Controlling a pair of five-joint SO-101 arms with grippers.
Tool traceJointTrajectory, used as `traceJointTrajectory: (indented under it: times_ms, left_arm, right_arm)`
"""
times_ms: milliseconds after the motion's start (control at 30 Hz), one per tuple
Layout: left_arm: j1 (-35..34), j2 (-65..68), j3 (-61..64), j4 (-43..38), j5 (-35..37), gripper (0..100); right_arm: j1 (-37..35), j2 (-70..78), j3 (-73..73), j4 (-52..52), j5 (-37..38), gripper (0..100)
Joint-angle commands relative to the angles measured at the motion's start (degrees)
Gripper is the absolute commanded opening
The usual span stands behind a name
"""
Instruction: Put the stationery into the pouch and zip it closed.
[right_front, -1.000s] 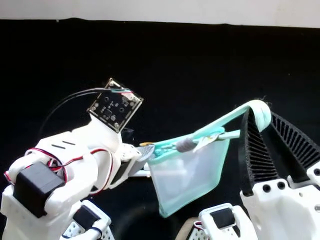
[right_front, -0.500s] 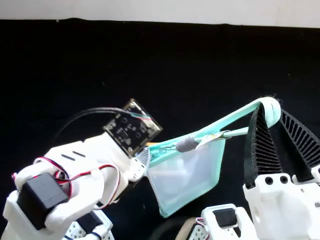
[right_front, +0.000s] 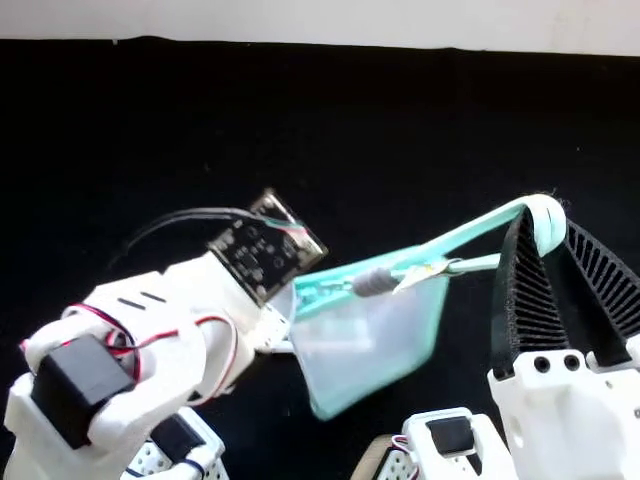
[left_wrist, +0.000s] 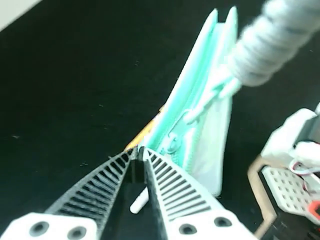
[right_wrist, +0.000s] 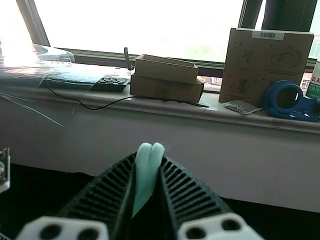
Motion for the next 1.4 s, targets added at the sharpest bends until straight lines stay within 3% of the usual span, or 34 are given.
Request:
traceJointTrajectory:
  times_ms: [0, 667, 1200, 1367]
  left_arm:
    - [-2.9, -0.4, -3.2, 0.5, -0.8, 1]
    - [-18.4, -0.2, -7.9, -1.7, -17.4, 1]
    - [-24.7, -0.2, -7.4, -1.3, -21.4, 1]
    - [-28.3, -0.7, -6.7, -1.3, -21.4, 1]
  right_arm:
    - [0.8, -0.1, -0.7, -0.7, -3.7, 0.7]
    - [0.6, 0.1, 4.6, -0.7, -5.1, 0.7]
    - [0.5, -0.1, 25.9, -8.6, -5.1, 0.7]
    - [-5.6, -0.1, 26.9, -8.9, -5.1, 0.7]
